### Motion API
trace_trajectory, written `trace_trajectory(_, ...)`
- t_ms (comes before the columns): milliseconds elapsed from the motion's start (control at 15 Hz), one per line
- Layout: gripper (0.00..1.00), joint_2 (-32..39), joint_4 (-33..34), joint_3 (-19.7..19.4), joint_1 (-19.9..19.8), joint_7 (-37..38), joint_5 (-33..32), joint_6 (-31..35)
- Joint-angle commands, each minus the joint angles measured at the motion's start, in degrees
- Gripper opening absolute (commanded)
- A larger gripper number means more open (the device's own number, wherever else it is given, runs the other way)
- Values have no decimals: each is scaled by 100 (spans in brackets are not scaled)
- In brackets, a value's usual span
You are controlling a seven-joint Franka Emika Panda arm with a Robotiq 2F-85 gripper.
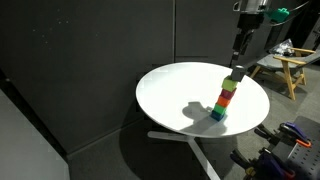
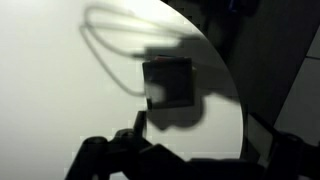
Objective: Take the purple block off of the stack of blocks
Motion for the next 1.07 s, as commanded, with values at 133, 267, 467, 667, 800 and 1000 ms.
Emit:
trace_trajectory(133,100,-84,-180,-131,-86,-79,-101,67)
trace_trajectory(267,100,-69,-226,-168,-114,-92,-102,82)
trace_trajectory(467,100,-60,-311,-213,-131,-154,-92,153)
trace_trajectory(667,100,-44,-391,-224,-125,-260,-105,291)
trace_trajectory(800,100,-25,-438,-226,-121,-334,-112,393)
trace_trajectory(1000,100,9,-487,-233,-123,-414,-115,499)
